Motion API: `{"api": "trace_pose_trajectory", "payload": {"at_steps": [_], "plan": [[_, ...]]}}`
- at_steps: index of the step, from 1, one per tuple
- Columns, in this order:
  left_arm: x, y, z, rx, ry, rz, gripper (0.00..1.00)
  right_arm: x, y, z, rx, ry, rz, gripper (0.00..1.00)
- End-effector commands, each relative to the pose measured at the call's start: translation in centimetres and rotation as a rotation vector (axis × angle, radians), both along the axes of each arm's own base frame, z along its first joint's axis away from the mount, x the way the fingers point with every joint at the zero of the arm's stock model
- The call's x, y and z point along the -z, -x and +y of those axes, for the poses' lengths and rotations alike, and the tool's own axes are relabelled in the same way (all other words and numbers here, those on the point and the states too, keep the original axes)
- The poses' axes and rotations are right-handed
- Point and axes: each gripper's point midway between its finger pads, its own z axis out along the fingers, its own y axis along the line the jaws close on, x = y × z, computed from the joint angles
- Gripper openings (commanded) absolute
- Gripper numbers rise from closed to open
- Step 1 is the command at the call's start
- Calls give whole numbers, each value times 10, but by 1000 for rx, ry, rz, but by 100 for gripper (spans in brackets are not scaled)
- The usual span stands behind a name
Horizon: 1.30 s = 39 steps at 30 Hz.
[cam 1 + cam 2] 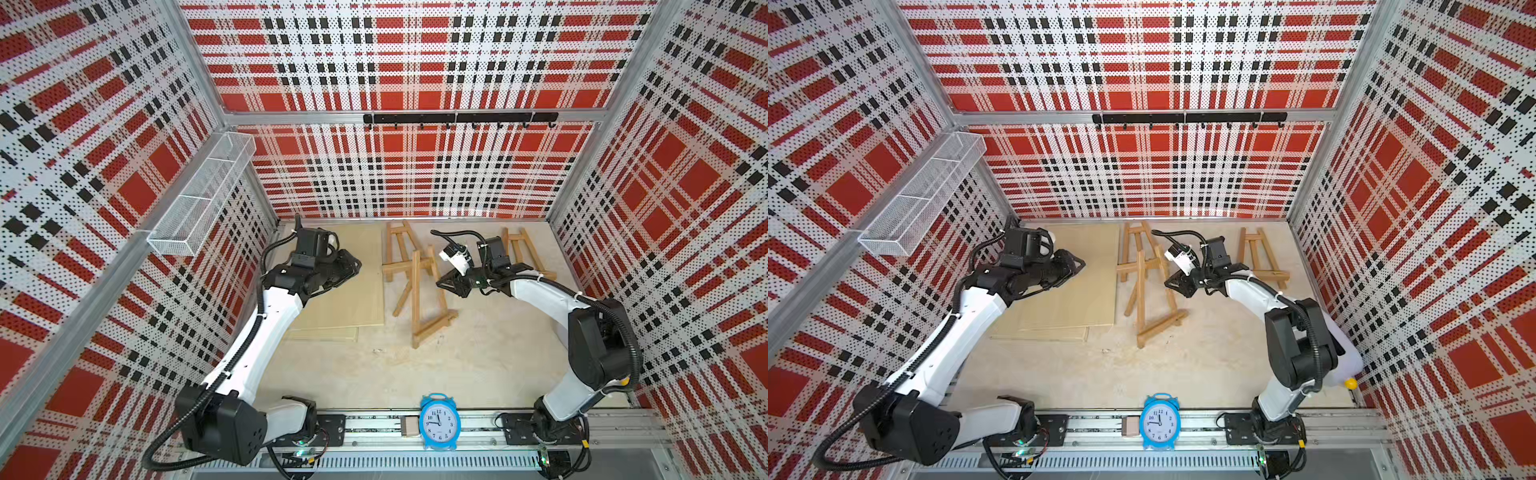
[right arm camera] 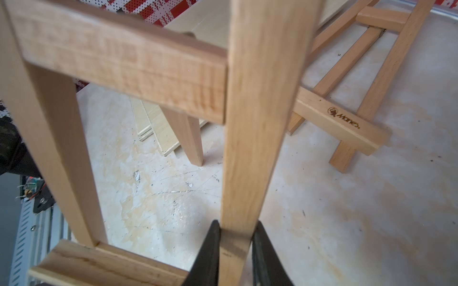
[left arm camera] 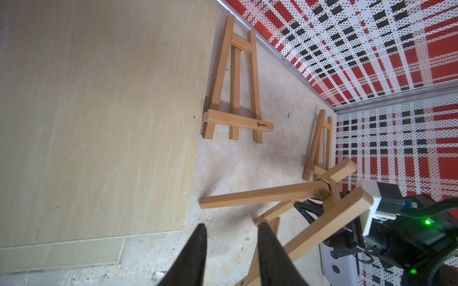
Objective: Disassemble the easel
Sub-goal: Pick up the easel at the center of the board, then fold up the easel.
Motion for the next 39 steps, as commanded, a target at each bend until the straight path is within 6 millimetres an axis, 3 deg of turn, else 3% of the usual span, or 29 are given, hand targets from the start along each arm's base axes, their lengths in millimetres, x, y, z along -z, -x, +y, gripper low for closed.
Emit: {"api": "trace_pose_trajectory", "payload": {"at_steps": [1,6,9,12,18,23,26,31,36,39], "plan": [[-5,-5,-7,17,13,-21,38,-26,1,6,-21,-44,-72,5],[-2,-7,-22,55,14,-21,38,-53,6,0,31,-76,-119,2],[4,-14,-35,81,29,-19,38,-79,11,-3,65,-119,-139,2],[14,-15,-60,137,51,-6,37,-107,16,-6,103,-168,-165,2],[26,-42,-102,193,151,-32,37,-154,28,-16,167,-232,-222,1],[27,-58,-161,316,249,-20,36,-169,30,-29,260,-195,-213,1],[20,-53,-204,421,381,0,33,-174,24,-41,369,-169,-207,1],[2,-41,-247,526,604,12,31,-178,12,-64,560,-130,-239,1],[-15,-33,-265,603,687,3,31,-176,1,-84,705,-82,-270,1],[-2,-44,-247,559,632,10,31,-182,-3,-93,760,-74,-299,1]]}}
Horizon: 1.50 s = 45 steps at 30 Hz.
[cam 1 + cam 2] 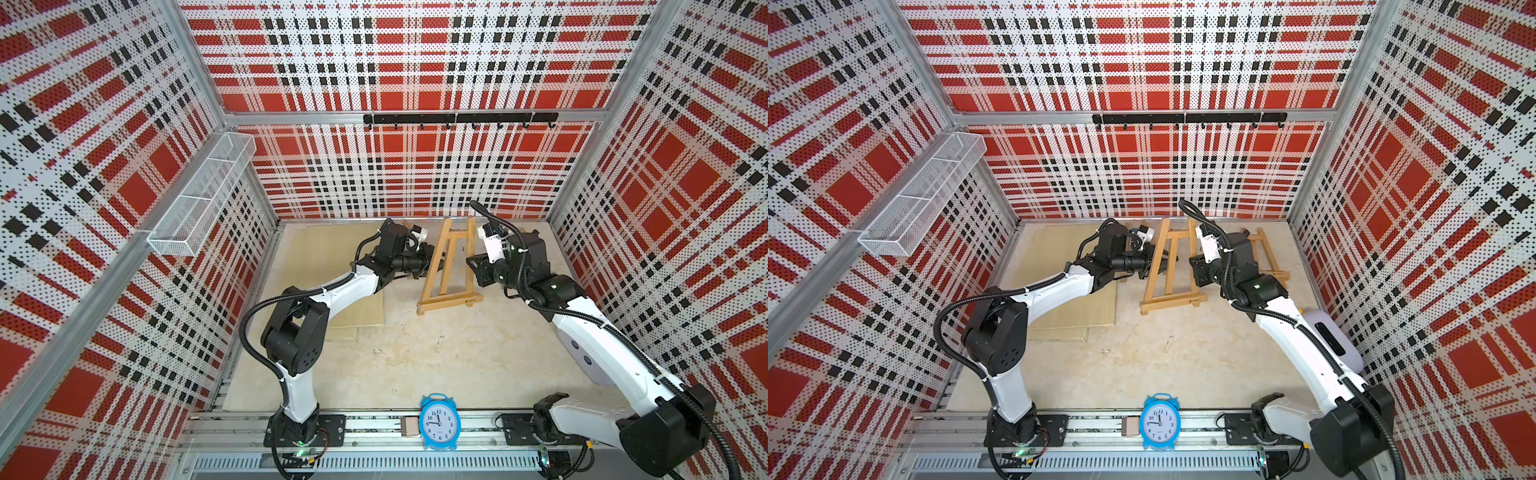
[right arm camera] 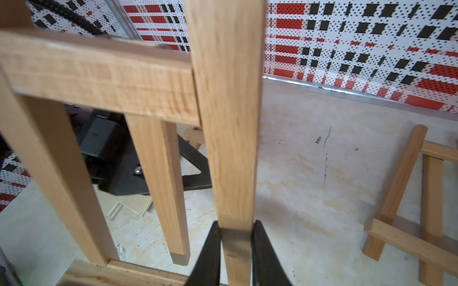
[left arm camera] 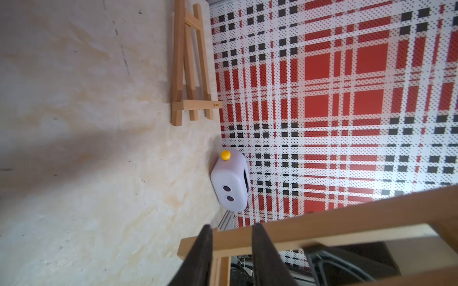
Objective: Disassemble the easel
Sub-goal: Fold up the easel, then place the easel at the center of the board.
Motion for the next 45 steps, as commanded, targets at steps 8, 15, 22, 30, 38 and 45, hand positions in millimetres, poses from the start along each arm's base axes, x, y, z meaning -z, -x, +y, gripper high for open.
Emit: {"api": "trace_pose_trajectory", "payload": {"at_steps": [8,15,22,30,38,45], "plan": [[-3,-46,165,-322,-312,-90,33,-66,-23,-31,186,54,-182,1],[-67,-51,264,-483,-448,-216,37,-64,-34,-48,264,147,-167,1],[-95,-59,300,-515,-494,-268,37,-56,-21,-62,324,174,-77,1],[-110,-76,293,-457,-436,-317,37,-4,-26,-62,334,261,117,1],[-108,-82,300,-486,-417,-284,37,24,-52,-72,355,254,242,1],[-106,-85,307,-517,-418,-269,37,48,-99,-81,336,283,284,0]]}}
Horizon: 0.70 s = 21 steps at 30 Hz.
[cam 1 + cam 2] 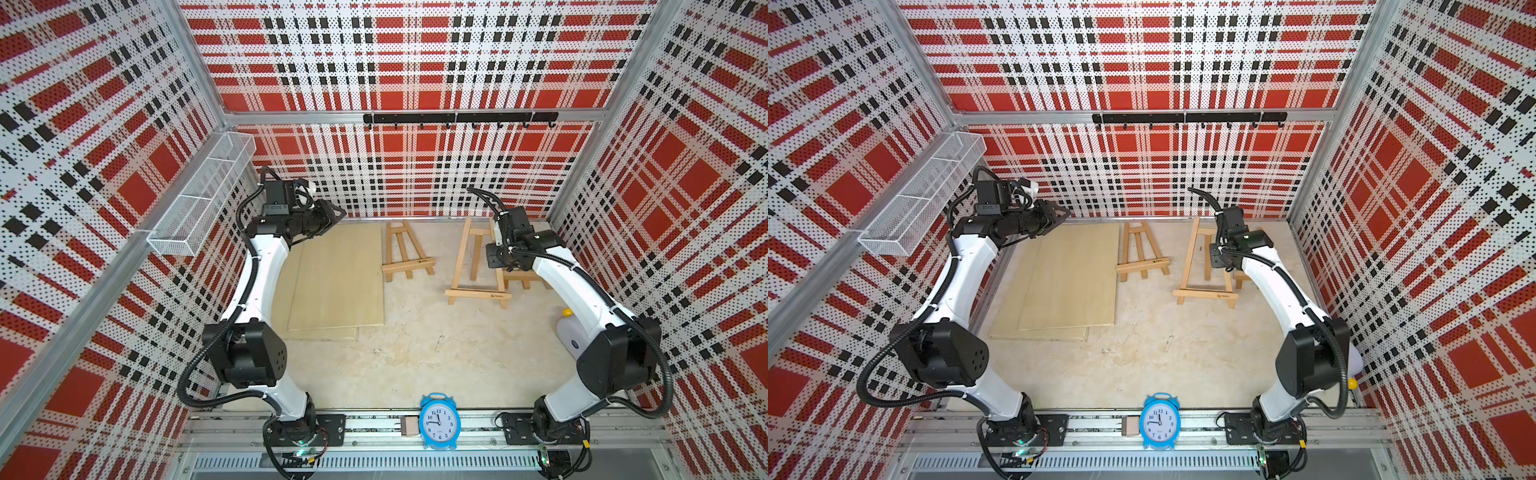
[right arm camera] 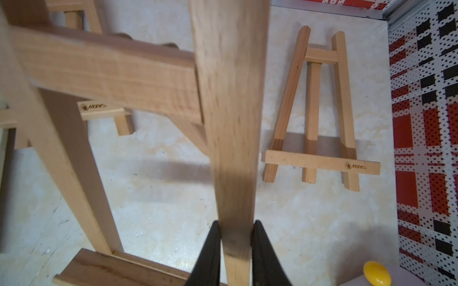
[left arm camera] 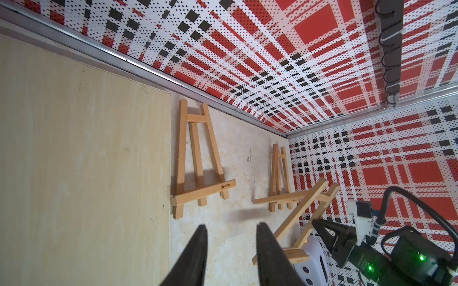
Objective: Disassemble the easel
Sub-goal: Place the easel at the center of the board.
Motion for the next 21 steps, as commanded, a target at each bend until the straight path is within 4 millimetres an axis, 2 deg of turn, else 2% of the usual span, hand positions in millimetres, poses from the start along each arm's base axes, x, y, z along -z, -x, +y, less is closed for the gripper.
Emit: {"api": "trace_pose_trajectory", "payload": {"at_steps": [1,6,11,21], "plan": [[-10,-2,6,-25,8,-29,37,-14,-36,10,-38,-39,-87,0],[-5,-2,8,-48,11,-19,37,9,-74,9,-37,-82,-97,0],[-4,-3,11,-60,5,-16,37,20,-106,12,-47,-67,-124,0],[-3,-9,19,-82,0,-2,37,54,-147,0,-50,-16,-90,0]]}}
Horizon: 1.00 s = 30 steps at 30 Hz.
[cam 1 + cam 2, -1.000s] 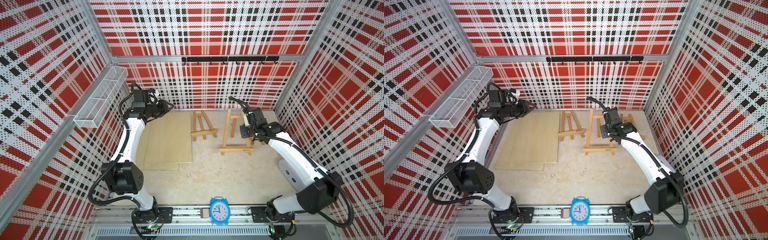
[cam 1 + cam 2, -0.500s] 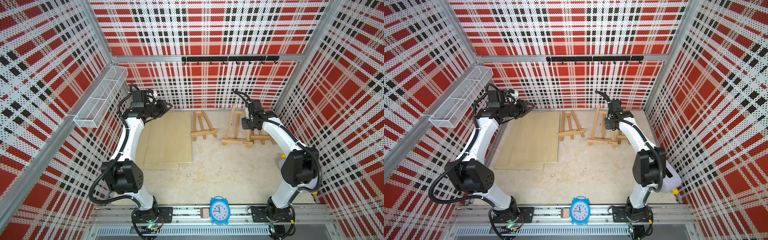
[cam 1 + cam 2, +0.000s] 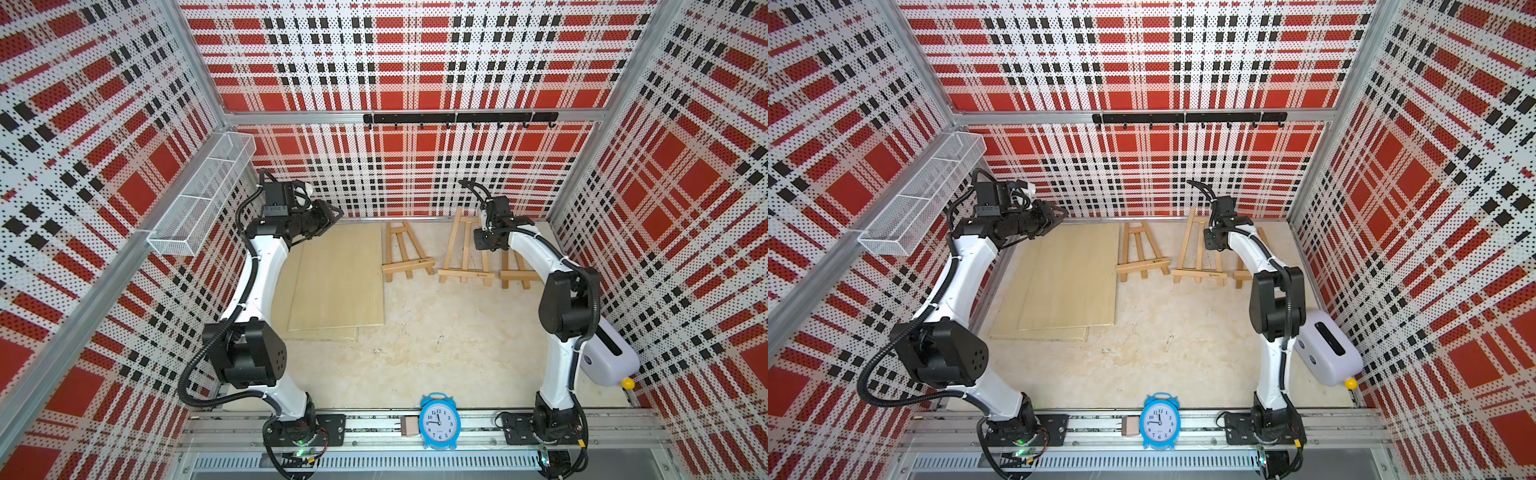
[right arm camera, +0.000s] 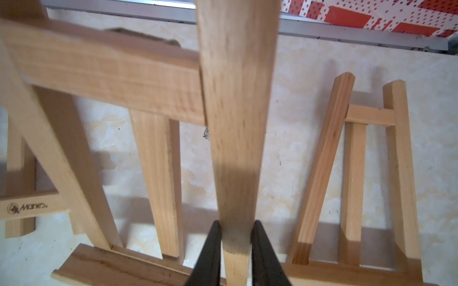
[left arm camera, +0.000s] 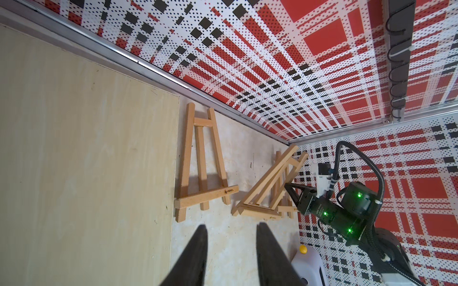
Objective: Disassemble the easel
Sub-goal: Place the easel at the center of the board.
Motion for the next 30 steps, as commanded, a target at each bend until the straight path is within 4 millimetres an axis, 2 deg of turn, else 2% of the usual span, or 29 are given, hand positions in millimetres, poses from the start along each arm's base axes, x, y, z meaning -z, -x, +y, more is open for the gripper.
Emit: {"api": "trace_pose_trajectory", "payload": {"at_steps": [1,8,22,25,27,30], "plan": [[-8,-4,11,-34,-12,-16,37,-11,-29,-6,-8,9,-76,0],[-8,-8,22,-69,-23,-2,37,18,-47,-24,13,31,-60,0],[4,-20,32,-107,-28,47,37,52,-89,-23,-57,61,-62,0],[5,-23,33,-117,-40,56,37,52,-92,-25,-33,41,-56,1],[7,-26,34,-118,-43,61,37,47,-92,-29,2,14,-65,6],[9,-30,34,-120,-45,68,37,42,-89,-35,53,-11,-75,23]]}}
